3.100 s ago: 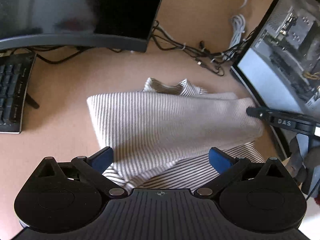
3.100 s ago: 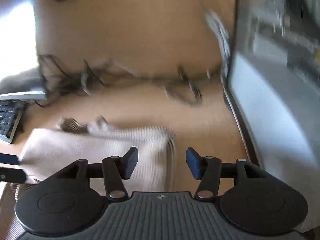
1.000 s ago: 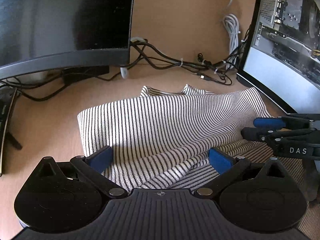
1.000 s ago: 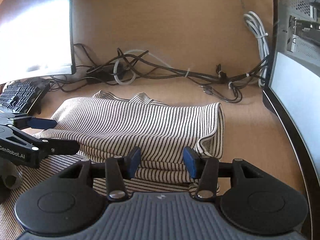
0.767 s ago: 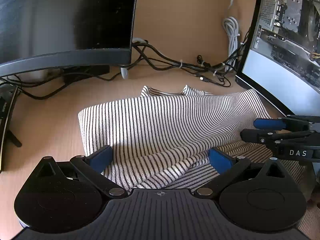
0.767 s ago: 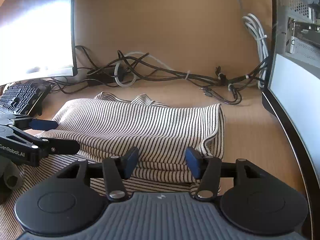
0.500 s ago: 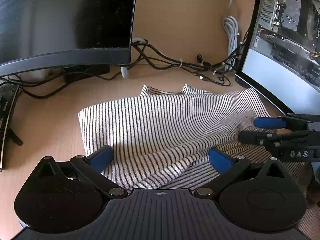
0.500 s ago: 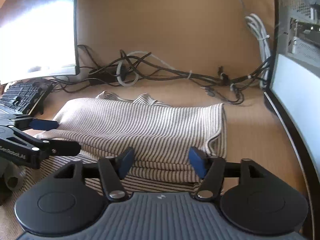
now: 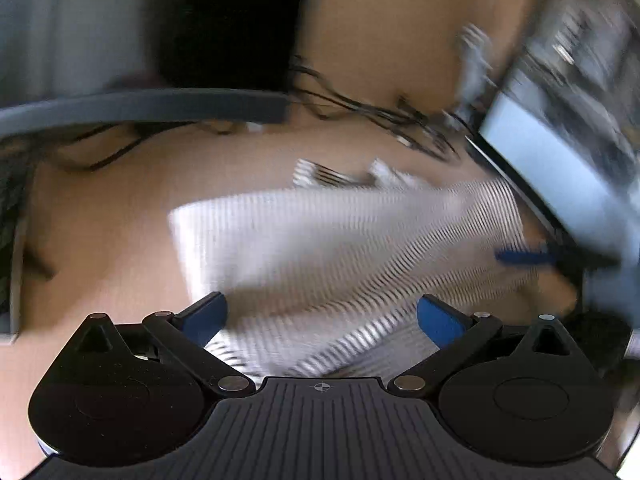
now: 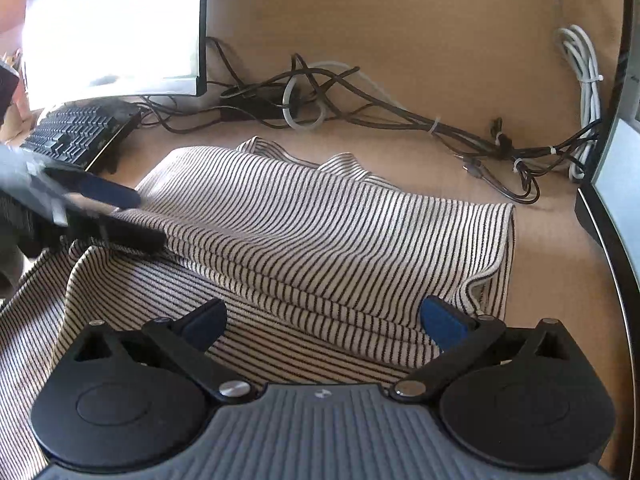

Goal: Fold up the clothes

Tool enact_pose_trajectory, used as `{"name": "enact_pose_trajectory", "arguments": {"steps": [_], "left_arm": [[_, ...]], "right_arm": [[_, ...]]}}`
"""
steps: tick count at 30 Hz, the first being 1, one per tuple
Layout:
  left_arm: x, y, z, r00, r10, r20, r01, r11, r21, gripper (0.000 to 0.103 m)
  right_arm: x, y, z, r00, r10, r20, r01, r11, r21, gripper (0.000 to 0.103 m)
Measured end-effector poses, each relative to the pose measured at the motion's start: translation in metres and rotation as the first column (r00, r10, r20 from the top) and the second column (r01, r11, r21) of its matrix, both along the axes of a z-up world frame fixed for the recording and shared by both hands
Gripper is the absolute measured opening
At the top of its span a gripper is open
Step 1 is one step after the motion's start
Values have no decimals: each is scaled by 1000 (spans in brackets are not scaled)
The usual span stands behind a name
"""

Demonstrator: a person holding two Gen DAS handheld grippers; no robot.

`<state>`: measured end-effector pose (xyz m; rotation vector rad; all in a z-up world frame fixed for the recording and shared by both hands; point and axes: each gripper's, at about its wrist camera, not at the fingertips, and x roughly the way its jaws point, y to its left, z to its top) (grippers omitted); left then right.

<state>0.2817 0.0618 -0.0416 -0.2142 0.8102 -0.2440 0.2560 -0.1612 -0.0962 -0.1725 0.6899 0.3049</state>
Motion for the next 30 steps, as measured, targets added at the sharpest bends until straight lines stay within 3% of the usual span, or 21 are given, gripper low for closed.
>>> {"name": "enact_pose_trajectory", "arguments": {"steps": [4,8,10,12,15,19,25,30], "left_arm": [[6,16,17,989,142,47,-141,990,-8,103],[33,14,10,989,143,-29,-142,990,17,103],[42,13,5,989,130,-65,-128,991,27,103],[46,14,0,989,117,-91,-115,993,26,103],[51,16,-9,985,120,-120,-119,993,17,103],[59,19,-17,980,148,-133,-151,988,-14,99],[65,5,-20,987,113,-117,-114,994,0,96],[71,3,-23,990,97,-100,-97,995,7,97]], "right_arm": [[-2,4,-1,1000,-11,9,11,1000,-18,103],[-3,4,-1,1000,-4,15,5,1000,-12,102],[-5,1,4,1000,-14,17,14,1000,23,94],[-7,-13,21,998,-55,2,55,990,131,78],[-13,-43,49,990,-137,23,125,949,290,71],[5,-59,69,974,-222,54,203,951,234,64],[59,-68,34,954,-281,-100,295,938,182,64],[81,-83,8,941,-283,-184,328,892,310,68]]}}
